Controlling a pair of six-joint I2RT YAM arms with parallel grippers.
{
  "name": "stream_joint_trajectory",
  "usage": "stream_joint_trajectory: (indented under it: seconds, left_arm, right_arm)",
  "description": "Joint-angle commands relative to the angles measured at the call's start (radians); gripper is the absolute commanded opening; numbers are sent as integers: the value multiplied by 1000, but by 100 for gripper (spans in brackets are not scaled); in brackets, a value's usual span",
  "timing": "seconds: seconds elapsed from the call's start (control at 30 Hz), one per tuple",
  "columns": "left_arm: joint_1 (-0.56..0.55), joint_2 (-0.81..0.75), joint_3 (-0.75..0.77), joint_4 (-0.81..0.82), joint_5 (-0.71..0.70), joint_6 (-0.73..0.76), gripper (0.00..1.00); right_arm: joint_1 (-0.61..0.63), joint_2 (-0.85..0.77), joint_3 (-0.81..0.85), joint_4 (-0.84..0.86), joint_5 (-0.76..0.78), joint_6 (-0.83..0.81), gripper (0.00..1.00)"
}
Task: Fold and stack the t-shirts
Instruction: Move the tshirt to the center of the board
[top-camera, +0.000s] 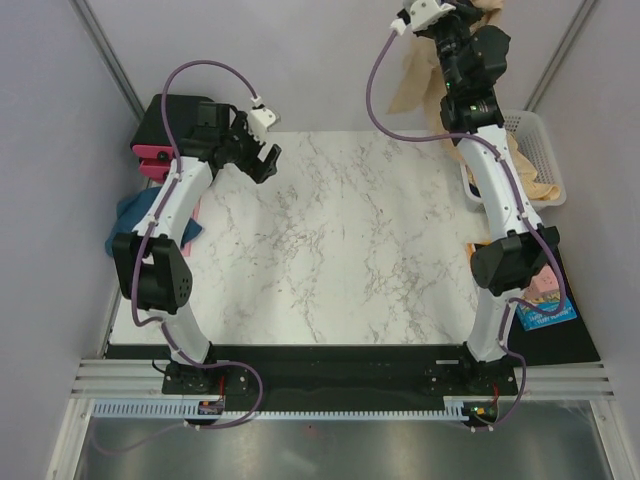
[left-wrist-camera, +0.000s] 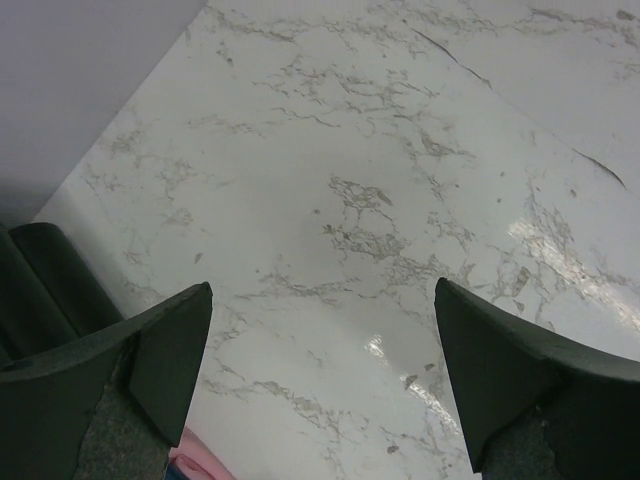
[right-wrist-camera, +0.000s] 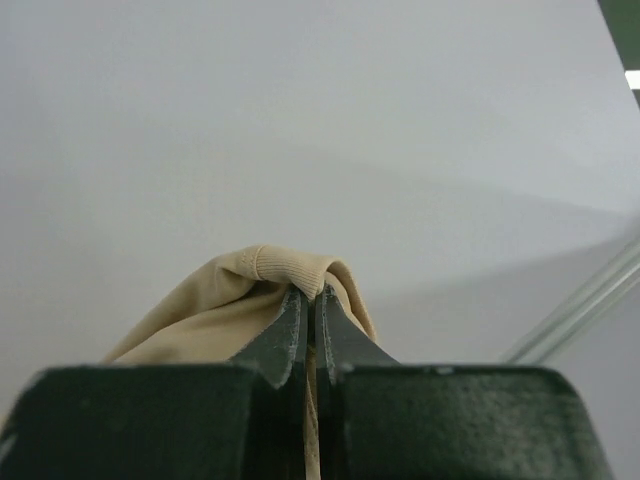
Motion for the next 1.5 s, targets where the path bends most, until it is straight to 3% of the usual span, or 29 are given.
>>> stream_joint_trajectory:
  seconds: [0.0,0.17,0.4,0.63,0.77,0.93,1.0,1.13,1.23,1.37,1.43,1.47]
  left_arm:
    - [-8,-12,-44,149,-62,7,100]
    - [-12,11,-49,181,-106,-15,100]
    - [-18,28,-46,223,-122,-29,100]
    - [-24,37,-49,223,-114,2,100]
    - [-26,23,-72,221,-106,40,100]
    - [-26,-9,-113,203,-54,86,100]
    - [-27,-18,-131,182,-21,112,100]
    - [-37,-40,-164,137,3,168,100]
    - [-43,-54,-193,125,-2,200,100]
    - [-46,-87,-252,126,-5,229,100]
    - [-50,-101,-285,125,2,281,99]
    - [-58,-118,-324,125,6,304,100]
  right_arm:
    - [54,40,112,199,-140,-57,0]
    - [140,29,164,267,-264,-7,0]
    - [180,-58,71,247,-257,80,0]
    - [46,-258,-627,222,-177,150,0]
    - [-4,-293,-881,169,-172,150,0]
    - [-26,-308,-1117,-15,-203,60,2]
    - [-27,-315,-1165,-52,-206,18,11]
    - [-32,-269,-1150,-118,-115,-25,51]
    - [-41,-229,-1072,-123,32,1,71]
    - [-61,-229,-974,-158,150,43,80]
    - [-64,-270,-923,-244,72,38,81]
    - [-64,-288,-905,-378,19,23,81]
